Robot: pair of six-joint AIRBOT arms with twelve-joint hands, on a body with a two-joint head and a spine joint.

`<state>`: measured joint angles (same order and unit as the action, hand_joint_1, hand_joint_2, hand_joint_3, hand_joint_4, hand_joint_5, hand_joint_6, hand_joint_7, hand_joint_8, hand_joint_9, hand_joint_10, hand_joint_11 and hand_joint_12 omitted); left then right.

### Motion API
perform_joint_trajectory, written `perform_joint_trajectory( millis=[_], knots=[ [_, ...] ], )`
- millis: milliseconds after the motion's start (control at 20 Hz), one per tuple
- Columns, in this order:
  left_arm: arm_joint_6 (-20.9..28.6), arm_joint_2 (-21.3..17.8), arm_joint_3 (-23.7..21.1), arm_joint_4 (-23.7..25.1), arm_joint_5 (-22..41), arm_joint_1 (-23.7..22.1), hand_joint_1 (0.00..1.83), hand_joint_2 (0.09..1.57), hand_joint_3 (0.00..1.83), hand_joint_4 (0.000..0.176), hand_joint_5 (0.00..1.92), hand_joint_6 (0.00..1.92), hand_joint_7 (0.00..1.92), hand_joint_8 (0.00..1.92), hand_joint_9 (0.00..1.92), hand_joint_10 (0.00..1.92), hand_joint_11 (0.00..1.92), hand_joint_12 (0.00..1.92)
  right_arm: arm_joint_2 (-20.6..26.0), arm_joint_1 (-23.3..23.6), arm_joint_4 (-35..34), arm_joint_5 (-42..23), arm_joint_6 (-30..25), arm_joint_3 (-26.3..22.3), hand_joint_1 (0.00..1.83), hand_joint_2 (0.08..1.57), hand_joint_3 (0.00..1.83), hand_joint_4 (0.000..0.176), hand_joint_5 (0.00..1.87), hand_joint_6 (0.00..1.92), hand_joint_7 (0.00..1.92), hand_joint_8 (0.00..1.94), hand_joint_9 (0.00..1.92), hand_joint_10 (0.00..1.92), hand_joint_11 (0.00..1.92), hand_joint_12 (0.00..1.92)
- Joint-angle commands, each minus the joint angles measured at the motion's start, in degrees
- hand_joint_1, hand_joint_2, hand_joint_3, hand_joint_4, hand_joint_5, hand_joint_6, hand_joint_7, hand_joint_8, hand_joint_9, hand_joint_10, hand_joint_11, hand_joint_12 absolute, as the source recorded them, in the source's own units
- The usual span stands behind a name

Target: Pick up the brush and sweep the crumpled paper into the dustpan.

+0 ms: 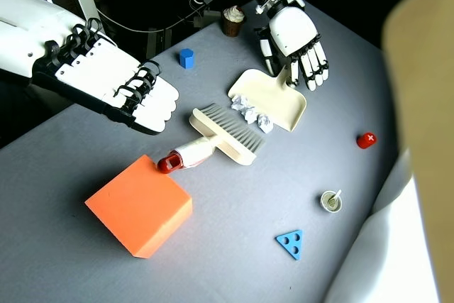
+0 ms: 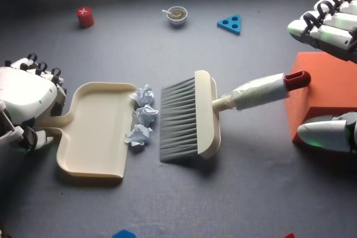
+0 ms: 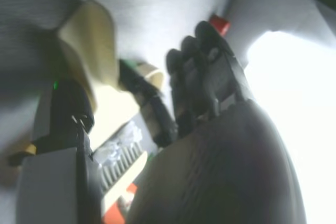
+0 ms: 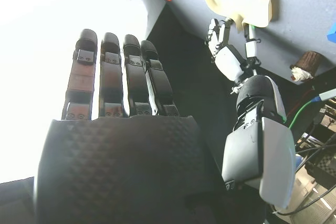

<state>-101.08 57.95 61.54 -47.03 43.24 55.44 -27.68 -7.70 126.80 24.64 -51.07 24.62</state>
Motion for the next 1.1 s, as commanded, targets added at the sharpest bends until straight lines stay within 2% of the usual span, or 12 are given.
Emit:
perform_joint_trajectory(
  millis=[0, 50, 150, 300, 400, 450, 550, 600, 750, 800, 950, 1050],
  knots=[
    [-0.9, 0.1, 0.4, 1.1, 3.2, -0.6, 1.04, 1.17, 0.0, 0.01, 0.89, 1.12, 0.42, 0.0, 0.37, 0.01, 0.09, 0.63, 0.3, 0.1, 2.8, 4.8, -0.3, -0.2, 0.0, 1.04, 0.0, 0.0, 0.12, 0.0, 0.15, 0.0, 0.14, 0.0, 0.15, 0.01],
    [-1.2, 0.1, 0.5, 1.1, 2.8, -1.0, 1.05, 1.17, 0.0, 0.0, 0.89, 1.13, 0.42, 0.0, 0.37, 0.0, 0.08, 0.64, -0.2, -0.8, 5.7, 6.4, -2.8, -0.1, 0.03, 1.04, 0.0, 0.0, 0.14, 0.01, 0.16, 0.01, 0.16, 0.01, 0.17, 0.01],
    [-2.1, -0.1, 0.9, 1.3, 1.5, -2.0, 1.05, 1.17, 0.0, 0.0, 0.89, 1.13, 0.42, 0.0, 0.36, 0.0, 0.07, 0.65, -1.4, -3.2, 8.9, 7.0, -6.1, 0.0, 0.03, 1.04, 0.0, 0.0, 0.15, 0.01, 0.17, 0.01, 0.16, 0.01, 0.17, 0.01],
    [-3.3, -0.7, 1.1, 1.2, 0.0, -3.6, 1.06, 1.15, 0.0, 0.0, 0.91, 1.09, 0.43, 0.0, 0.36, 0.0, 0.06, 0.66, -4.8, -6.4, 8.1, 13.3, -6.1, -0.2, 0.1, 1.04, 0.0, 0.0, 0.14, 0.0, 0.17, 0.0, 0.16, 0.01, 0.17, 0.01],
    [-4.4, -1.2, 1.3, 1.0, -1.2, -4.9, 1.07, 1.15, 0.0, 0.0, 0.92, 1.08, 0.42, 0.0, 0.36, 0.0, 0.07, 0.67, -7.0, -7.3, 8.1, 18.5, -6.1, -0.2, 0.24, 1.01, 0.0, 0.0, 0.15, 0.01, 0.18, 0.01, 0.18, 0.01, 0.2, 0.02],
    [-4.5, -1.3, 1.6, 1.0, -2.0, -5.5, 1.07, 1.15, 0.0, 0.0, 0.93, 1.07, 0.43, 0.0, 0.36, 0.0, 0.07, 0.7, -7.8, -7.5, 8.1, 19.7, -6.1, -0.5, 0.55, 0.98, 0.0, 0.0, 0.17, 0.01, 0.23, 0.02, 0.22, 0.02, 0.23, 0.03],
    [-4.5, -1.4, 2.1, 1.0, -2.9, -6.4, 1.06, 1.15, 0.0, 0.0, 0.91, 1.09, 0.42, 0.0, 0.36, 0.0, 0.06, 0.71, -8.5, -7.5, 9.6, 22.6, -6.1, -1.4, 0.63, 0.96, 0.0, 0.0, 0.17, 0.0, 0.24, 0.01, 0.22, 0.01, 0.23, 0.03],
    [-4.5, -1.3, 2.4, 1.1, -3.6, -7.0, 1.05, 1.16, 0.0, 0.004, 0.89, 1.12, 0.39, 0.0, 0.3, 0.0, 0.01, 0.7, -8.9, -7.6, 10.6, 24.5, -6.1, -1.7, 0.8, 0.96, 0.0, 0.0, 0.18, 0.01, 0.25, 0.01, 0.23, 0.01, 0.24, 0.03],
    [-4.5, -1.2, 2.7, 1.0, -4.0, -7.5, 1.05, 1.16, 0.0, 0.015, 0.9, 1.11, 0.41, 0.0, 0.32, 0.0, 0.02, 0.72, -11.7, -8.6, 11.0, 30.3, -2.2, -1.0, 0.92, 0.98, 0.0, 0.0, 0.19, 0.01, 0.24, 0.0, 0.23, 0.0, 0.24, 0.03],
    [-4.5, -1.2, 2.8, 0.9, -4.4, -7.6, 1.06, 1.16, 0.0, 0.0, 0.91, 1.09, 0.41, 0.0, 0.34, 0.01, 0.03, 0.73, -12.9, -9.6, 11.6, 32.8, -0.7, -0.9, 0.99, 0.98, 0.0, 0.0, 0.2, 0.01, 0.23, 0.0, 0.22, 0.0, 0.24, 0.03],
    [-4.5, -1.0, 2.9, 0.6, -4.3, -7.6, 1.05, 1.16, 0.0, 0.0, 0.89, 1.12, 0.41, 0.0, 0.33, 0.0, 0.03, 0.73, -17.2, -14.5, 15.1, 42.0, 3.2, -0.6, 1.08, 0.97, 0.0, 0.0, 0.2, 0.0, 0.2, 0.0, 0.21, 0.0, 0.24, 0.03],
    [-4.3, -0.8, 3.1, 0.6, -4.7, -7.8, 1.03, 1.17, 0.0, 0.034, 0.88, 1.14, 0.4, 0.0, 0.34, 0.0, 0.03, 0.73, -20.4, -17.6, 17.0, 47.4, 4.1, -0.2, 1.11, 1.0, 0.01, 0.0, 0.21, 0.01, 0.19, 0.0, 0.21, 0.0, 0.24, 0.03]
  ],
)
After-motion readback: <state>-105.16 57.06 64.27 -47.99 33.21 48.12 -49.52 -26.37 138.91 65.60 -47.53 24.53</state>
